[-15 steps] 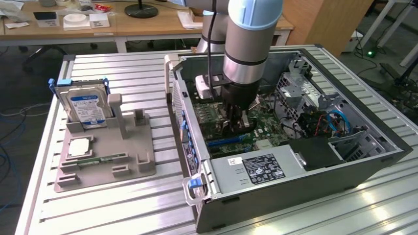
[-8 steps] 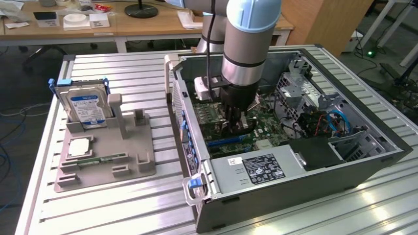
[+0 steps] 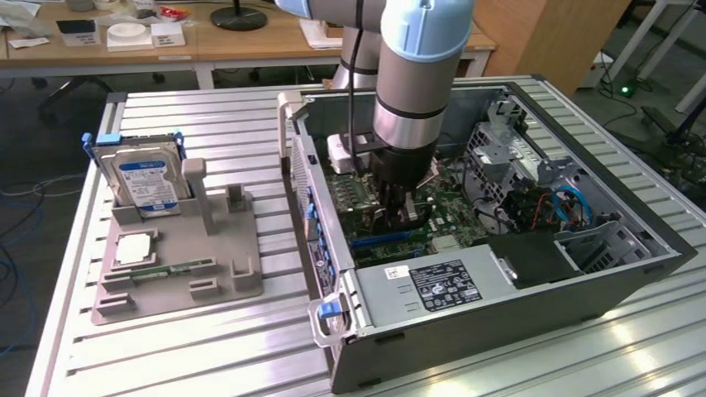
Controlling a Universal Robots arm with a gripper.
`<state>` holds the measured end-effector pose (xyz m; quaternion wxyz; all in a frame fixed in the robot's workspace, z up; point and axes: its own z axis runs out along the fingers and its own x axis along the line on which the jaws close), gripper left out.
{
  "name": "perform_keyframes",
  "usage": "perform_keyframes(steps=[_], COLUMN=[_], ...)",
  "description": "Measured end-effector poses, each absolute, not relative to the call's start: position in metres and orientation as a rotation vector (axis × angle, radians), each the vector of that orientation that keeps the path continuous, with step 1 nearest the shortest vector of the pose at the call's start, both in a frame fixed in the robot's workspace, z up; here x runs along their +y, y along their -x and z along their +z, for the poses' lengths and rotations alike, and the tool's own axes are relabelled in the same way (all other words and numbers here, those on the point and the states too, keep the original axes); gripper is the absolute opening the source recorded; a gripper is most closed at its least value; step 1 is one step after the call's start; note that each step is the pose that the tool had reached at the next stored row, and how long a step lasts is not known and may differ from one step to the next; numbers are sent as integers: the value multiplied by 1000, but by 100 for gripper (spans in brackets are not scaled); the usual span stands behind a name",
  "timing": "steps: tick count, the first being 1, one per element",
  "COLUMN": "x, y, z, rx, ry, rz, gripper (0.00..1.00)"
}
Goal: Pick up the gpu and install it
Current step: 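Insert the gpu into the slot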
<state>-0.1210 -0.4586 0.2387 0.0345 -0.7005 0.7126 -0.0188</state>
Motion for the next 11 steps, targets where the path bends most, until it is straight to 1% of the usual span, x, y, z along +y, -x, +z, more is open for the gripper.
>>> perform_keyframes(steps=[11], x=[-459], y=[121], z=[236], rx=[2192], ry=[2155], rz=[-54], gripper=[27])
